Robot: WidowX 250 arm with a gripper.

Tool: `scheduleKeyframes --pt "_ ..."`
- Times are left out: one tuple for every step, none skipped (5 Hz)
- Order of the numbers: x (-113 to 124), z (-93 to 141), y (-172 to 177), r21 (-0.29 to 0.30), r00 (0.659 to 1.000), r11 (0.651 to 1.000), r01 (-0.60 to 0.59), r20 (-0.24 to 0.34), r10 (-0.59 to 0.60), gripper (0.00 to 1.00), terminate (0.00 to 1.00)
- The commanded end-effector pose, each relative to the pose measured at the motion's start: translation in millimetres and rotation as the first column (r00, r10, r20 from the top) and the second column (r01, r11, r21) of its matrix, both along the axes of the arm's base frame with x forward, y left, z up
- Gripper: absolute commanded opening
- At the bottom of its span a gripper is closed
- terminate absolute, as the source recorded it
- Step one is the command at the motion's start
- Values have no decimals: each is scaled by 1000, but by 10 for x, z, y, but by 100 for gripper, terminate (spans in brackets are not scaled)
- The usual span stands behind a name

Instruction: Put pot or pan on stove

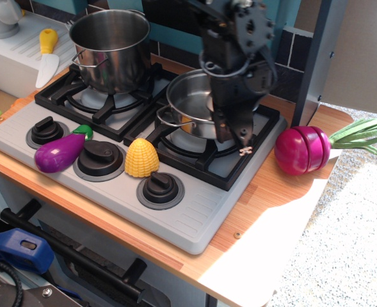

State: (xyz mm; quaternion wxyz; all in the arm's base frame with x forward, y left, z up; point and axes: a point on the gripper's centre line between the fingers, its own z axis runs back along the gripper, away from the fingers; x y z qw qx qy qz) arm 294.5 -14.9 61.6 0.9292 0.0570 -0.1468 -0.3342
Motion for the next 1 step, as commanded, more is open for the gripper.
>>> scheduleKeyframes --pt "54 49 48 -18 999 1000 10 34 -10 100 100"
